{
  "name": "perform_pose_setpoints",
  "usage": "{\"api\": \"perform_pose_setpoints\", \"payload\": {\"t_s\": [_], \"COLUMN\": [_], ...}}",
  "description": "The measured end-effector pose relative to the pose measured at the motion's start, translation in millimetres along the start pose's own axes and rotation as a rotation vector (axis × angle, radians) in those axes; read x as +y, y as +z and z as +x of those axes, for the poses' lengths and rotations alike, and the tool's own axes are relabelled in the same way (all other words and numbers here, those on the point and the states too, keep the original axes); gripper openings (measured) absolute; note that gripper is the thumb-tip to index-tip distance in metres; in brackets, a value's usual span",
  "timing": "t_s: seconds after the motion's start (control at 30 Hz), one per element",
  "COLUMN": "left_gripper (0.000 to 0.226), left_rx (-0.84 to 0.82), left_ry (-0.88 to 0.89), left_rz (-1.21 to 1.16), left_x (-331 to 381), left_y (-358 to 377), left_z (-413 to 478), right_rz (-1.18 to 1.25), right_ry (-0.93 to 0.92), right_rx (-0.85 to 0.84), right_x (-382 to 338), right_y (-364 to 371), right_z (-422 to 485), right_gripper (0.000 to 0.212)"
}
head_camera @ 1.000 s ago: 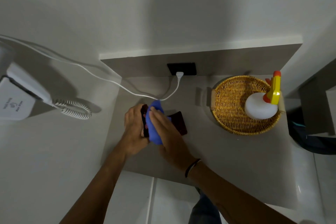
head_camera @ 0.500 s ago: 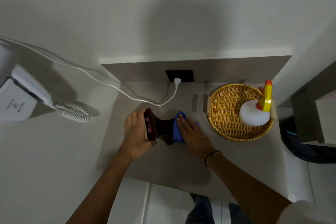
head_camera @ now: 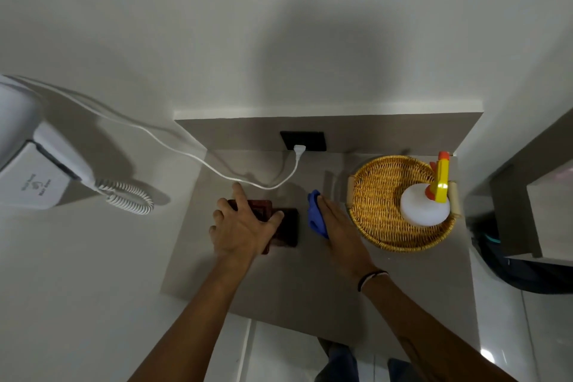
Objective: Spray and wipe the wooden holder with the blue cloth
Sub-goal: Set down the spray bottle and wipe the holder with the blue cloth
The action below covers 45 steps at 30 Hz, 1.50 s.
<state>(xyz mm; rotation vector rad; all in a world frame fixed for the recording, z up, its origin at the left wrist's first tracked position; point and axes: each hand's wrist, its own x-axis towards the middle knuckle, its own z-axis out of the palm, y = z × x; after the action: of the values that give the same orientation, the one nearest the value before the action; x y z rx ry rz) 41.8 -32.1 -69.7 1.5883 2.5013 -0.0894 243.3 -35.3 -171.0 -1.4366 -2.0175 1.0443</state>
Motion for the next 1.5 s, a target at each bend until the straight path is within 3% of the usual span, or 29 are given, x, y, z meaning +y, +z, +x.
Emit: {"api": "perform_pose_setpoints", "payload": {"t_s": [0.07, 0.17, 0.27, 0.33, 0.4, 0.47, 0.57, 0.73, 0.87, 1.07, 1.17, 1.3, 1.37, 1.5], "left_gripper": [0.113, 0.119, 0.12, 0.117, 0.116, 0.119, 0.133, 0.151, 0.154, 0.143, 0.139, 0.133, 0.131, 0.123], "left_rx": [-0.055, -0.075, -0.075, -0.082, -0.065, -0.05, -0.152, -0.253, -0.227, -0.153, -0.133, -0.107, -0.107, -0.093], "left_ry": [-0.018, -0.047, -0.038, 0.009, 0.122, 0.317, 0.58, 0.676, 0.735, 0.725, 0.714, 0.736, 0.74, 0.751], "left_rz": [0.034, 0.012, -0.041, -0.083, -0.108, -0.091, -0.018, 0.001, 0.088, -0.003, -0.058, -0.123, -0.14, -0.152], "left_x": [-2.8, -4.0, -5.0, -8.6, -15.7, -26.6, -47.5, -64.3, -66.5, -64.4, -63.5, -65.4, -65.1, -63.0], "left_y": [1.5, 3.2, 4.8, 3.6, -1.2, -6.9, -14.1, -17.8, -14.4, -2.2, 2.9, 6.8, 7.3, 8.9], "left_z": [1.7, -0.4, -3.6, -5.8, -7.6, -7.3, -1.4, 9.9, 15.3, 11.5, 10.9, 10.7, 11.7, 12.9], "right_rz": [0.14, 0.271, 0.441, 0.652, 0.853, 1.011, 1.191, 1.231, 1.25, 1.243, 1.419, 1.25, 1.169, 1.008], "right_ry": [0.002, 0.039, 0.195, 0.322, 0.423, 0.495, 0.557, 0.593, 0.635, 0.711, 0.746, 0.686, 0.578, 0.482], "right_rx": [0.036, 0.096, 0.137, 0.136, 0.148, 0.151, 0.142, 0.148, 0.112, 0.018, -0.055, -0.072, -0.012, -0.002], "right_x": [-0.8, -5.0, -9.5, -13.9, -15.1, -14.6, -11.3, -14.3, -23.7, -51.7, -71.9, -85.0, -84.6, -77.3], "right_y": [-3.9, -4.9, -1.0, -1.5, -1.2, -3.0, -6.3, -1.5, 14.4, 27.9, 46.0, 71.4, 77.4, 87.8], "right_z": [1.3, 2.8, 6.8, 9.1, 10.7, 9.6, 6.1, 4.9, 9.3, 19.4, 25.8, 31.6, 30.0, 30.4], "right_gripper": [0.077, 0.059, 0.03, 0.026, 0.021, 0.035, 0.04, 0.054, 0.047, 0.116, 0.09, 0.033, 0.031, 0.046]}}
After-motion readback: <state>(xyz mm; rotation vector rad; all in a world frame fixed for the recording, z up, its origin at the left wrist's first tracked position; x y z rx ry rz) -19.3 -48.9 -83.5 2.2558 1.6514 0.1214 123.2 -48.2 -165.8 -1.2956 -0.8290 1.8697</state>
